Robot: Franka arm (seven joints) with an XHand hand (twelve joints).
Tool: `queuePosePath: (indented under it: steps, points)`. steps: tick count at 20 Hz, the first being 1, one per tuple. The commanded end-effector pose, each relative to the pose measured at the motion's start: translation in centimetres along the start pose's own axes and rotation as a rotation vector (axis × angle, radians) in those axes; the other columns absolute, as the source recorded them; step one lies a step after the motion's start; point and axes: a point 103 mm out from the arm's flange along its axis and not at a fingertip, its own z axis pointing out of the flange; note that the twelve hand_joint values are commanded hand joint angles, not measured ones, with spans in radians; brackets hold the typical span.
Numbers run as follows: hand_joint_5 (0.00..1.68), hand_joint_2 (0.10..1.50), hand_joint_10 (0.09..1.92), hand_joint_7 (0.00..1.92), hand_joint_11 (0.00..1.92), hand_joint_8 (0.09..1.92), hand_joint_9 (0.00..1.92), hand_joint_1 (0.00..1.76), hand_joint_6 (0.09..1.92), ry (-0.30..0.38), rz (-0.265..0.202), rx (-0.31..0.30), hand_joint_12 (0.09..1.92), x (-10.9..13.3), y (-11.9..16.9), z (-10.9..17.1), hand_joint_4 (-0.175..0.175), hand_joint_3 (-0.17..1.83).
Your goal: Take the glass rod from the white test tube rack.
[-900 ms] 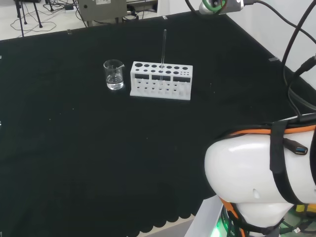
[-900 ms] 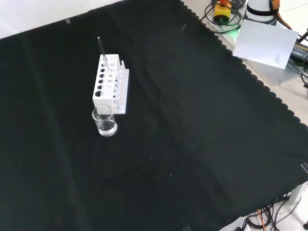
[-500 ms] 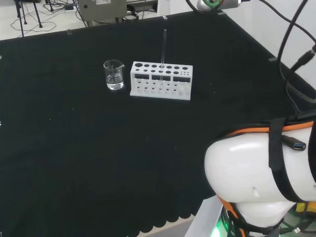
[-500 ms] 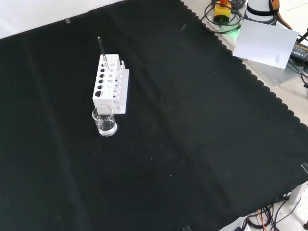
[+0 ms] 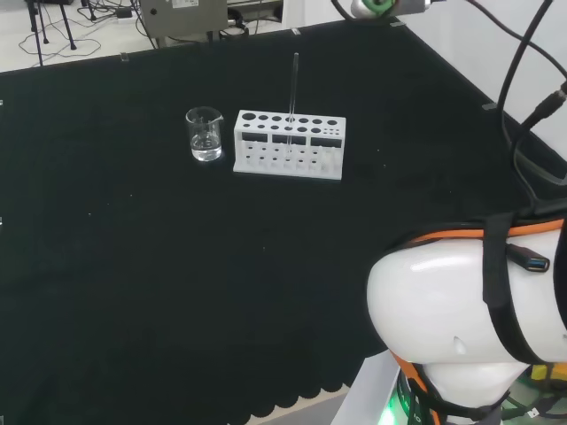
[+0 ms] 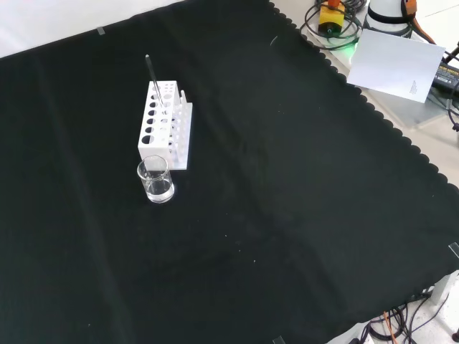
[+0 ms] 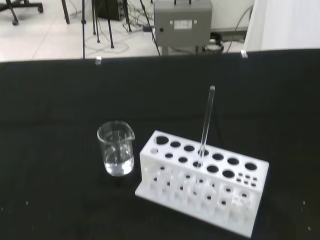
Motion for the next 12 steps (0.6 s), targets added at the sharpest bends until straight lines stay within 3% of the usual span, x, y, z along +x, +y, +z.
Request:
queuePosePath:
  steps: [1,12]
  points:
    - [0.12,0.93,0.92,0.05,0.10,0.90,0.27,0.57,0.09,0.010,-0.032,0.048,1.44,-0.2,5.8,1.9,-0.141,0.47]
    - [0.20,0.94,0.94,0.22,0.20,0.97,0.50,0.57,0.09,0.046,-0.052,0.042,1.43,-1.9,12.6,3.8,-0.155,0.48]
